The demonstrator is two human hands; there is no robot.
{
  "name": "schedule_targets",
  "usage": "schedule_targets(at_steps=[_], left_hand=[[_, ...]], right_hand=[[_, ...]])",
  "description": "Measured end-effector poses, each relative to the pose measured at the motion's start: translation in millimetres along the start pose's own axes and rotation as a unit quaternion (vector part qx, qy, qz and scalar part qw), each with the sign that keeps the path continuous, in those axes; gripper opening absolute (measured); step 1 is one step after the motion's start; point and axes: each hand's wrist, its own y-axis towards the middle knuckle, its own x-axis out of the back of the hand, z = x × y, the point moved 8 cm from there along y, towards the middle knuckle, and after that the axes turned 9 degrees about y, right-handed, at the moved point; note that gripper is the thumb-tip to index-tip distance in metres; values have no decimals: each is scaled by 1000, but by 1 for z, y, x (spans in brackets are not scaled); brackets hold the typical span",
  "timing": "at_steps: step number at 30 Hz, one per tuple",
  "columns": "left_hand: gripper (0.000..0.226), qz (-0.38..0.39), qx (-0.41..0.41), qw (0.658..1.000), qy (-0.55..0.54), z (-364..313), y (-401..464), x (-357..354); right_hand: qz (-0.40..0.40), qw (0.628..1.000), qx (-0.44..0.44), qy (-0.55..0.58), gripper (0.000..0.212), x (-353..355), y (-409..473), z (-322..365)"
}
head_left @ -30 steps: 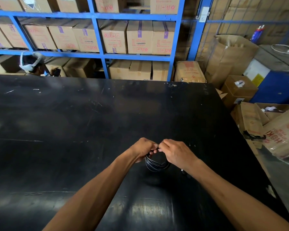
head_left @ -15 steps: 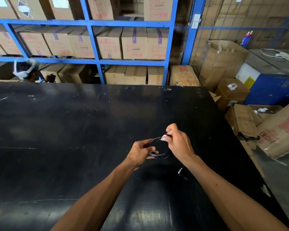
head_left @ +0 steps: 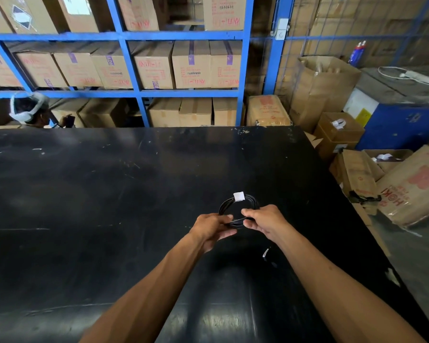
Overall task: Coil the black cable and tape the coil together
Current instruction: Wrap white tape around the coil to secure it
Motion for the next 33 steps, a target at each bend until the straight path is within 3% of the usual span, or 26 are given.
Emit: schedule_targets(at_steps=[3, 6, 12, 17, 19, 21, 23, 25, 26, 29, 33], left_hand=[[10, -53, 21, 997, -60, 10, 6, 2], [11, -49, 29, 994, -89, 16, 13, -3], [9, -1, 40, 993, -115, 23, 26, -22], [9, -70, 36, 993, -88, 31, 45, -20], [11, -98, 24, 992, -76, 34, 55, -13], [18, -121, 18, 990, -74, 39, 65, -5], [22, -132, 17, 989, -68, 46, 73, 3], [23, -137, 23, 989, -60, 54, 77, 8], [25, -139, 28, 988, -57, 59, 79, 10], [30, -140, 41, 988, -55, 70, 81, 11], [32, -138, 48, 987, -64, 75, 81, 10]], right_hand=[[-6, 1000, -8, 13, 21, 2, 3, -2], [-6, 998, -33, 58, 11, 7, 3, -5], [-4, 995, -49, 88, 26, 23, 15, -11], [-15, 996, -39, 78, 34, 38, 33, -22], [-47, 998, -32, 10, 36, 53, 41, -32], [-107, 982, -1, -157, 43, 76, 47, -40], [-131, 929, 9, -345, 49, 92, 50, -48], [-118, 891, -24, -437, 48, 99, 50, -67], [-105, 883, -41, -455, 44, 99, 51, -76], [-106, 894, -62, -431, 7, 101, 53, -92], [-109, 898, -52, -422, 24, 103, 55, -90]])
